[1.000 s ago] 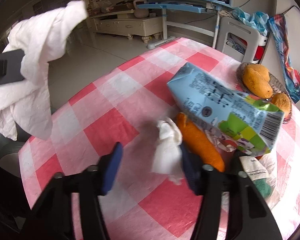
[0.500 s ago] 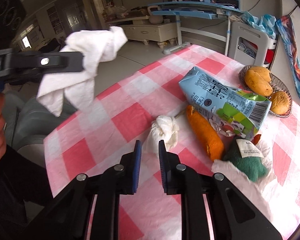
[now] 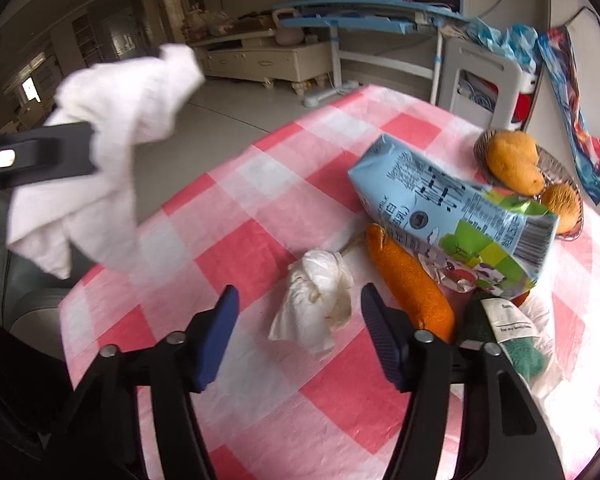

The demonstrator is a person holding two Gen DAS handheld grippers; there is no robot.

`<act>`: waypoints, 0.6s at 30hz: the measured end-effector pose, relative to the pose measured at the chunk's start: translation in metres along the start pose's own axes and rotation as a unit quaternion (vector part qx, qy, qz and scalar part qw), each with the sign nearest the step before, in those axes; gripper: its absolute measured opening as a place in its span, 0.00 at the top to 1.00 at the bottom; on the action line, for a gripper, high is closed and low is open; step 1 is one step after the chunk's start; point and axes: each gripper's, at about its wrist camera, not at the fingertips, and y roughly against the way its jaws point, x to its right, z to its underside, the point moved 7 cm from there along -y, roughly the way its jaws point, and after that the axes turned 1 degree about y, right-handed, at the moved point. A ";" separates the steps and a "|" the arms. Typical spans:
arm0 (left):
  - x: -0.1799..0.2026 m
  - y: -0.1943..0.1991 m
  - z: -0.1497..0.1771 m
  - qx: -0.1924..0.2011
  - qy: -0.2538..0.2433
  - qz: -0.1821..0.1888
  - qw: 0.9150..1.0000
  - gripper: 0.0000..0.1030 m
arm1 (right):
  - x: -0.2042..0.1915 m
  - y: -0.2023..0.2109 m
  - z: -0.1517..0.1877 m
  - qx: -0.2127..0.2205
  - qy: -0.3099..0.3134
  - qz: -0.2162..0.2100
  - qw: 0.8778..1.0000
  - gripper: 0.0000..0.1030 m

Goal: Collect trash
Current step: 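Grasp the small white tissue ball with the right tool while the left tool holds its tissue, then carry both tissues over the yellow bucket and open both tools to drop them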

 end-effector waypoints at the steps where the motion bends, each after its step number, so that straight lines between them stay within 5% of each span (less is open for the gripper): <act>1: 0.001 0.000 -0.001 0.001 -0.001 0.000 1.000 0.92 | 0.002 -0.002 0.001 -0.003 -0.003 0.003 1.000 0.50; 6: 0.003 0.000 -0.004 0.002 -0.006 0.001 1.000 0.92 | 0.008 0.000 0.005 -0.006 -0.007 -0.006 1.000 0.78; 12: 0.001 0.003 -0.004 0.006 -0.008 -0.006 1.000 0.92 | -0.011 0.026 0.018 0.000 0.023 -0.055 0.998 0.80; 18: 0.000 0.005 0.006 0.003 -0.023 -0.017 1.000 0.92 | -0.044 0.082 0.051 0.014 0.069 -0.148 0.987 0.80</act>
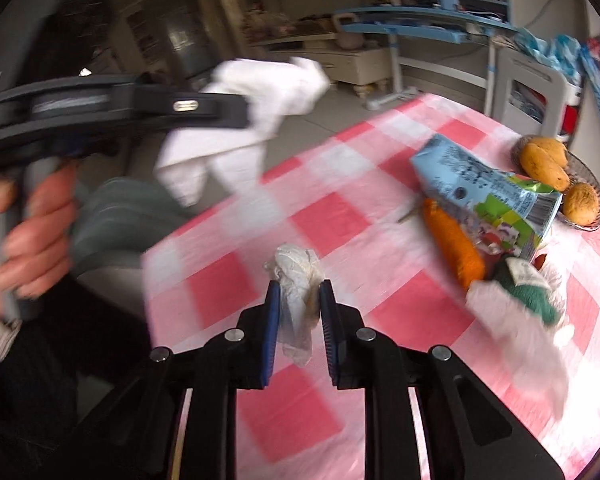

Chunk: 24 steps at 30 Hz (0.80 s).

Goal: Collect trash
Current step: 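Carry both tissues over the yellow bucket and open both tools to drop them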

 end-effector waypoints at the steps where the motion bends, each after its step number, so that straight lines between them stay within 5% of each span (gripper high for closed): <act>1: -0.001 0.000 0.003 -0.003 -0.003 -0.002 1.000 0.92 | -0.010 0.006 0.006 0.001 0.004 -0.017 1.000 0.80; 6: -0.007 0.010 0.036 -0.015 -0.002 -0.013 1.000 0.92 | -0.078 0.011 0.054 -0.047 0.053 -0.085 0.994 0.80; 11: -0.014 0.019 0.086 -0.044 -0.003 -0.025 0.999 0.92 | -0.125 -0.009 0.106 -0.135 0.102 -0.094 0.981 0.78; 14: -0.010 0.025 0.121 -0.065 -0.016 -0.035 0.997 0.92 | -0.132 -0.017 0.133 -0.177 0.117 -0.070 0.975 0.58; 16: -0.007 0.030 0.147 -0.082 -0.026 -0.041 0.996 0.92 | -0.128 -0.013 0.141 -0.183 0.121 -0.048 0.974 0.53; 22: -0.003 0.034 0.234 -0.160 -0.023 -0.056 0.985 0.92 | -0.077 0.028 0.131 -0.123 0.055 0.066 0.989 0.40; 24: -0.002 0.031 0.264 -0.197 -0.014 -0.051 0.979 0.91 | -0.067 0.037 0.129 -0.106 0.043 0.109 0.987 0.26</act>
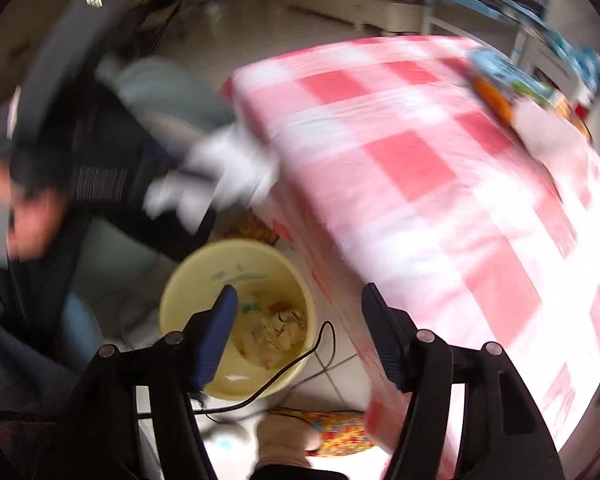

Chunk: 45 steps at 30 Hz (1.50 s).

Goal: Collect trash

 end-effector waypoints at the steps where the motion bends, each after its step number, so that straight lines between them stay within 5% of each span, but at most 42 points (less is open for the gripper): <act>1: 0.001 -0.006 0.009 -0.018 0.002 0.002 1.000 0.85 | 0.005 0.002 0.002 0.001 -0.002 0.025 1.000 0.26; 3: 0.003 -0.013 0.024 -0.047 -0.001 0.007 0.999 0.79 | 0.005 0.007 0.004 0.008 -0.009 0.033 0.999 0.25; 5: -0.001 -0.007 0.023 -0.031 -0.001 -0.007 0.999 0.70 | 0.005 0.012 0.005 0.016 -0.009 0.057 0.998 0.19; 7: -0.006 0.011 0.010 0.009 0.012 -0.011 1.000 0.50 | 0.004 0.016 0.007 0.024 -0.008 0.088 0.996 0.14; 12: -0.010 0.060 -0.033 0.117 0.005 -0.036 0.993 0.37 | 0.016 0.016 0.004 0.030 -0.022 0.147 0.989 0.12; 16: -0.014 0.086 -0.070 0.165 -0.003 -0.046 0.985 0.30 | 0.040 0.022 -0.003 0.042 -0.062 0.173 0.982 0.12; 26: -0.013 0.104 -0.162 0.216 0.030 -0.029 0.975 0.23 | 0.084 0.017 -0.013 0.076 -0.179 0.169 0.966 0.12; 32: -0.010 0.073 -0.154 0.180 0.031 -0.022 0.983 0.20 | 0.091 0.010 -0.018 0.077 -0.194 0.173 0.963 0.11; 37: 0.013 0.075 -0.149 0.195 -0.020 -0.026 0.980 0.17 | 0.088 -0.004 -0.024 0.064 -0.181 0.174 0.966 0.10; 45: 0.024 0.070 -0.147 0.184 -0.035 -0.015 0.982 0.17 | 0.086 -0.017 -0.029 0.051 -0.179 0.165 0.969 0.10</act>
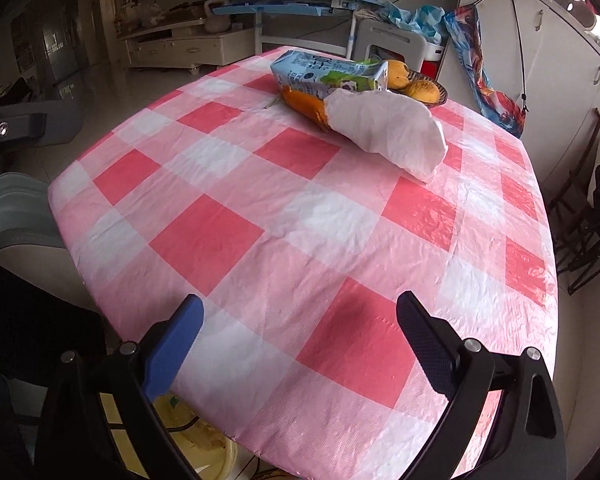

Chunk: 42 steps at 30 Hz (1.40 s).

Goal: Collect trash

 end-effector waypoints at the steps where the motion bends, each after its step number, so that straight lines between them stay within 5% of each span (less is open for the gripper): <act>1: 0.000 -0.001 0.000 -0.001 0.002 0.001 1.000 0.17 | 0.000 0.000 0.000 -0.001 0.000 0.000 1.000 0.10; 42: 0.011 -0.008 0.009 -0.011 -0.008 0.013 1.000 0.16 | 0.006 -0.002 0.003 -0.009 -0.032 -0.022 0.999 0.07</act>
